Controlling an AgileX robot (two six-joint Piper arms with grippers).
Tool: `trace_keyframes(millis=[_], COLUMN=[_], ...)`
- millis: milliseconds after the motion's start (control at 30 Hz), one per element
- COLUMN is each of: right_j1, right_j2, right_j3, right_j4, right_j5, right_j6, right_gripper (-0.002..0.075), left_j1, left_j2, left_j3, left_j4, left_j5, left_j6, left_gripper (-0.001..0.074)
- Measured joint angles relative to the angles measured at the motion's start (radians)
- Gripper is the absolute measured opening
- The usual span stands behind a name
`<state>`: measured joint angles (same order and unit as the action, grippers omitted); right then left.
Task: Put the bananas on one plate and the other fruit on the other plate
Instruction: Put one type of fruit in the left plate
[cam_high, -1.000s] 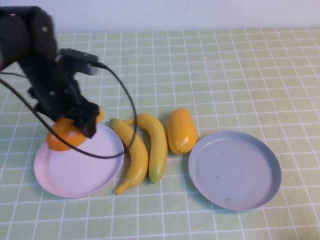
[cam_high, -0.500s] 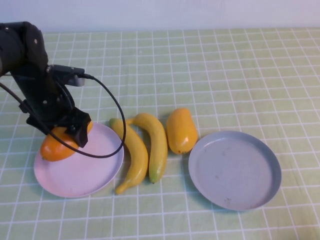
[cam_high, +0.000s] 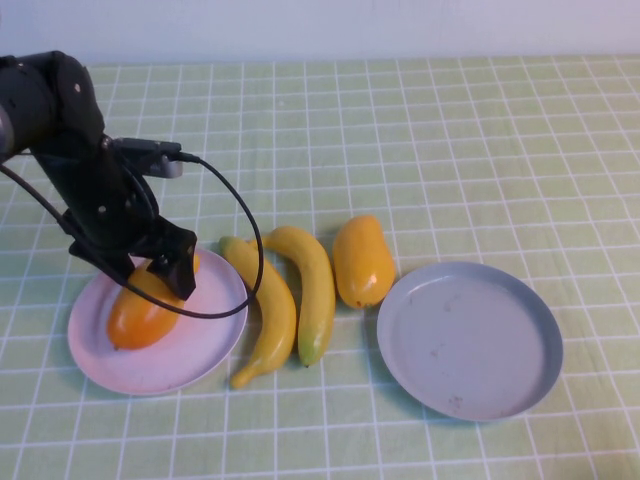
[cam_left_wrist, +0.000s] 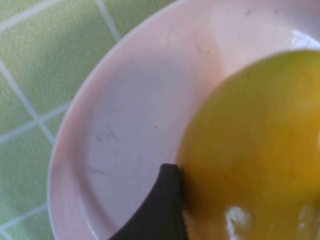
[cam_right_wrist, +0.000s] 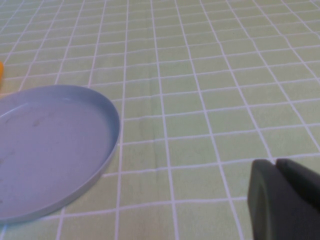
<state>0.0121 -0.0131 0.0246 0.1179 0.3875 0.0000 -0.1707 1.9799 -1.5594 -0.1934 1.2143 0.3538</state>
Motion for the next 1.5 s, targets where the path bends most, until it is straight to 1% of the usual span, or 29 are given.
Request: trace_keyframes(millis=[200, 333, 433, 567, 633, 700, 767, 867, 1000, 1100, 1167, 1233, 1300, 1367, 1500], right_j1=[0.000, 0.000, 0.000, 0.000, 0.000, 0.000, 0.000, 0.000, 0.000, 0.000, 0.000, 0.000, 0.000, 0.000, 0.000], right_j2=[0.000, 0.000, 0.000, 0.000, 0.000, 0.000, 0.000, 0.000, 0.000, 0.000, 0.000, 0.000, 0.000, 0.000, 0.000], right_j3=[0.000, 0.000, 0.000, 0.000, 0.000, 0.000, 0.000, 0.000, 0.000, 0.000, 0.000, 0.000, 0.000, 0.000, 0.000], right_j4=[0.000, 0.000, 0.000, 0.000, 0.000, 0.000, 0.000, 0.000, 0.000, 0.000, 0.000, 0.000, 0.000, 0.000, 0.000], right_j5=[0.000, 0.000, 0.000, 0.000, 0.000, 0.000, 0.000, 0.000, 0.000, 0.000, 0.000, 0.000, 0.000, 0.000, 0.000], right_j6=[0.000, 0.000, 0.000, 0.000, 0.000, 0.000, 0.000, 0.000, 0.000, 0.000, 0.000, 0.000, 0.000, 0.000, 0.000], right_gripper=[-0.0015, -0.0015, -0.0015, -0.0015, -0.0015, -0.0015, -0.0015, -0.0015, -0.0015, -0.0015, -0.0015, -0.0015, -0.0015, -0.0015, -0.0015], left_j1=[0.000, -0.001, -0.001, -0.021, -0.063, -0.131, -0.205, -0.329, -0.474, -0.538, -0.555, -0.560, -0.560, -0.558, -0.552], left_j2=[0.000, -0.002, -0.026, -0.078, -0.093, -0.095, -0.090, -0.066, -0.020, 0.026, 0.058, 0.087, 0.116, 0.133, 0.164], left_j3=[-0.002, -0.031, -0.093, -0.186, -0.225, -0.244, -0.246, -0.249, -0.249, -0.264, -0.281, -0.303, -0.332, -0.352, -0.390], left_j4=[0.000, -0.003, 0.001, -0.005, -0.007, -0.007, 0.001, 0.066, 0.212, 0.296, 0.310, 0.308, 0.305, 0.304, 0.304], left_j5=[0.000, 0.002, 0.002, 0.002, 0.004, 0.006, 0.009, -0.011, -0.129, -0.167, -0.167, -0.167, -0.167, -0.170, -0.175], left_j6=[0.009, -0.068, -0.093, -0.113, -0.119, -0.119, -0.119, -0.131, -0.226, -0.360, -0.423, -0.456, -0.501, -0.548, -0.646], left_gripper=[0.0668, 0.0662, 0.0610, 0.0498, 0.0447, 0.0407, 0.0385, 0.0370, 0.0368, 0.0383, 0.0410, 0.0456, 0.0521, 0.0557, 0.0582])
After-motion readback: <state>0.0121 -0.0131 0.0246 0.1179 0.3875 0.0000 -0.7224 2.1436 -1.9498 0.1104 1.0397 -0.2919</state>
